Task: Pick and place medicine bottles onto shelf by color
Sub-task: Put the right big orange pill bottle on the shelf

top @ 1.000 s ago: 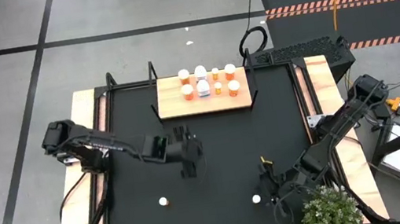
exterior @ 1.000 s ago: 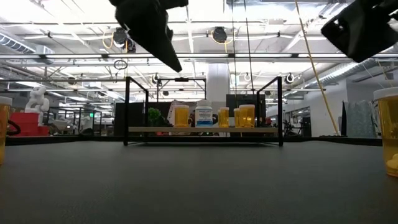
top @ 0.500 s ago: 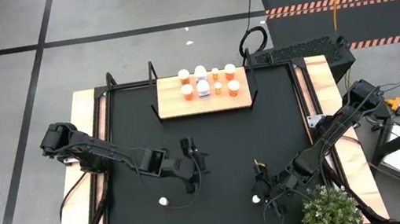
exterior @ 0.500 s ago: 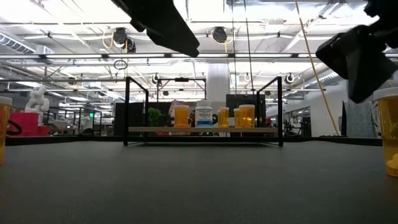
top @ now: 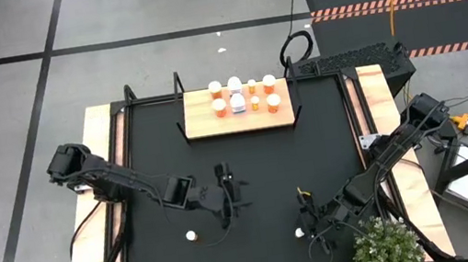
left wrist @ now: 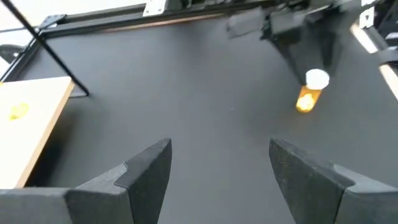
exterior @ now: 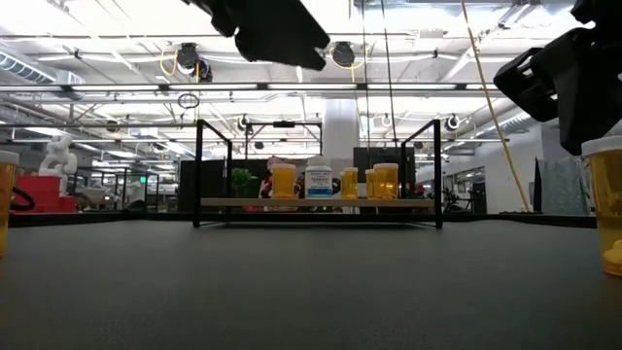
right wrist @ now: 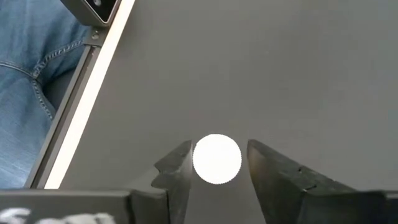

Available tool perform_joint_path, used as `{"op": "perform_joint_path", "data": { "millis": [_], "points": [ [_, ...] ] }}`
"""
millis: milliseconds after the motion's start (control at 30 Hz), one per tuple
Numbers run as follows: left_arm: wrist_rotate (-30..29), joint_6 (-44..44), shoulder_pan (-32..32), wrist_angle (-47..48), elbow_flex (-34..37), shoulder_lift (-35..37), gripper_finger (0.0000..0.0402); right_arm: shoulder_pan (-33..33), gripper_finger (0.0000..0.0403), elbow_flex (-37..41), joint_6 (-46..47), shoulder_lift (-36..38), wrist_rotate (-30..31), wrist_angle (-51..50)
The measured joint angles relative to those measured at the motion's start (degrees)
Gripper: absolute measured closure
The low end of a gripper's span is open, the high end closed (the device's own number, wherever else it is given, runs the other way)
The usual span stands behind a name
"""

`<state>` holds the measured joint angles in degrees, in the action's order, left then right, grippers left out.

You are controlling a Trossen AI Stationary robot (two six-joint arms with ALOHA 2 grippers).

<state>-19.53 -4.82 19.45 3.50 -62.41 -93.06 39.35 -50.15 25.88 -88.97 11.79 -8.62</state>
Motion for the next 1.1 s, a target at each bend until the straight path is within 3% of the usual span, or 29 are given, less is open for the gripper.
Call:
{"op": "perform_joint_path", "data": {
  "millis": [167, 433, 600, 800, 1100],
  "points": [
    [0.15, 0.39, 0.74, -0.82, 0.0, -0.02, 0.0131, 0.0, 0.0255, 0.0, 0.63, 0.0, 0.06, 0.48],
    [0.15, 0.28, 0.93, -0.82, 0.0, -0.04, 0.0131, 0.0, 0.02, 0.0, 1.96, 0.0, 0.09, -0.48],
    [0.14, 0.26, 0.93, -0.82, 0.0, -0.04, 0.0131, 0.0, 0.0187, 0.0, 1.13, -1.94, -0.99, -0.47],
    [0.13, 0.15, 0.91, -0.89, 0.0, -0.04, 0.0131, -0.28, 0.0205, 0.02, -0.52, -4.8, -1.51, 1.75],
    [0.13, 0.09, 0.88, -1.86, 0.0, -0.07, 0.0131, -0.28, 0.0254, 0.02, -1.54, -2.83, -1.31, 3.53]
  ]
}}
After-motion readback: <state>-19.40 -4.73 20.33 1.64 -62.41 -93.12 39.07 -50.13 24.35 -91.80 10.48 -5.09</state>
